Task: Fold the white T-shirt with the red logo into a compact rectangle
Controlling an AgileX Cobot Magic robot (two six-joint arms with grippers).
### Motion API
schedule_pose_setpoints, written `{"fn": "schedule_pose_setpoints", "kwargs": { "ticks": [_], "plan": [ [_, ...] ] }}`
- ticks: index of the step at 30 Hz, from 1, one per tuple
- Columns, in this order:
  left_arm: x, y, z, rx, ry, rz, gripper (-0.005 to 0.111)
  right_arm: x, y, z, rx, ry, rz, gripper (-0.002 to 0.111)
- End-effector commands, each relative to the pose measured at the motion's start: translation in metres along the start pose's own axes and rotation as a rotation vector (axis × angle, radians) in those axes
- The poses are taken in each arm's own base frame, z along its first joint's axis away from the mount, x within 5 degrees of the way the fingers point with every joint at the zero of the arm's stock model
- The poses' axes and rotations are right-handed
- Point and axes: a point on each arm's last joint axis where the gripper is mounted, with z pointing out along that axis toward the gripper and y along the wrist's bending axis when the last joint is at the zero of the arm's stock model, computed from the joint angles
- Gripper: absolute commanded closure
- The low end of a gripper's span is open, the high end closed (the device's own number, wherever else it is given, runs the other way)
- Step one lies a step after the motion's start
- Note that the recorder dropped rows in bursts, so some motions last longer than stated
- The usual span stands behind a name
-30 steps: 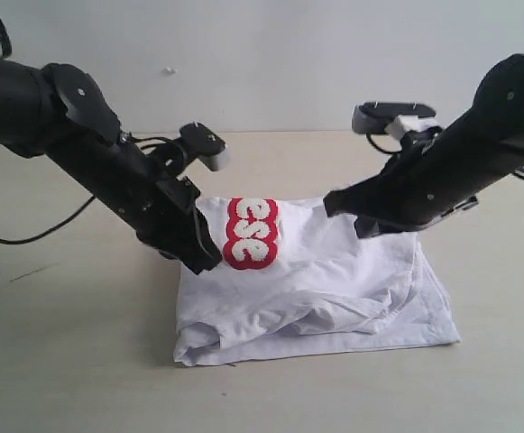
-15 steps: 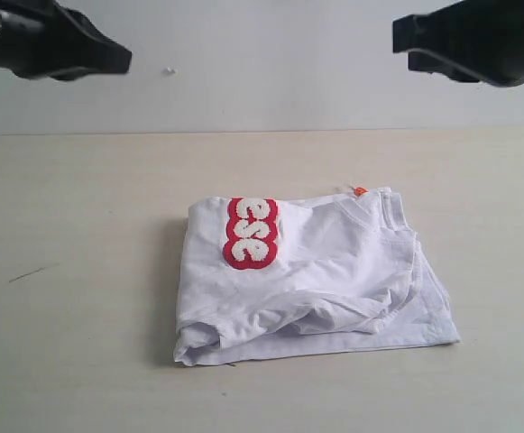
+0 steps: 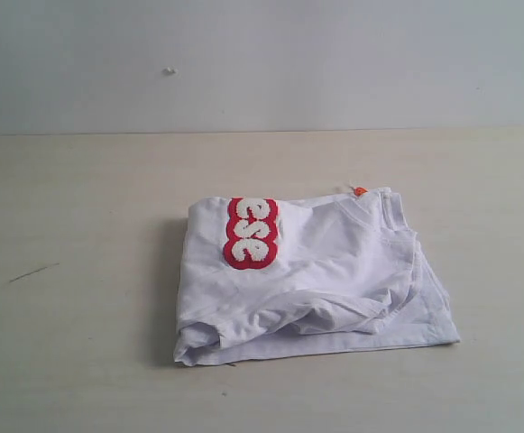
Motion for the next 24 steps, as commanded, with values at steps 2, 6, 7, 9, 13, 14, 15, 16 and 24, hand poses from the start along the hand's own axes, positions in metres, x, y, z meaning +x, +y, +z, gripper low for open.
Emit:
{"fn": "schedule_pose_setpoints", "kwargs": {
  "ticks": [2, 6, 7, 9, 13, 14, 15, 16, 24],
  "plan": [
    [-0.02, -0.007, -0.063, -0.079, -0.212, -0.014, 0.107, -0.011, 0.005, -0.061, -0.007, -0.195, -0.035, 0.108],
    [-0.033, -0.018, -0.109, -0.071, -0.348, -0.024, 0.107, -0.015, 0.011, -0.108, -0.03, -0.319, -0.047, 0.108],
    [-0.035, -0.02, -0.118, -0.07, -0.377, -0.027, 0.107, -0.014, 0.012, -0.118, -0.034, -0.337, -0.05, 0.108],
    [-0.038, -0.025, -0.138, -0.066, -0.431, -0.026, 0.107, -0.011, 0.014, -0.135, -0.043, -0.365, -0.056, 0.108],
    [-0.037, -0.036, -0.186, -0.063, -0.56, 0.002, 0.107, -0.002, 0.017, -0.181, -0.061, -0.465, -0.077, 0.108],
    [-0.037, -0.04, -0.201, -0.062, -0.601, 0.011, 0.107, 0.001, 0.018, -0.195, -0.067, -0.51, -0.081, 0.108],
    [-0.037, -0.042, -0.21, -0.062, -0.626, 0.016, 0.107, 0.003, 0.019, -0.204, -0.071, -0.538, -0.083, 0.108],
    [-0.036, -0.045, -0.221, -0.061, -0.659, 0.023, 0.107, 0.006, 0.019, -0.215, -0.076, -0.573, -0.087, 0.108],
    [-0.025, -0.062, -0.24, 0.066, -0.626, 0.054, 0.107, 0.034, 0.003, -0.154, 0.061, -0.032, 0.025, 0.108]
  ]
}}
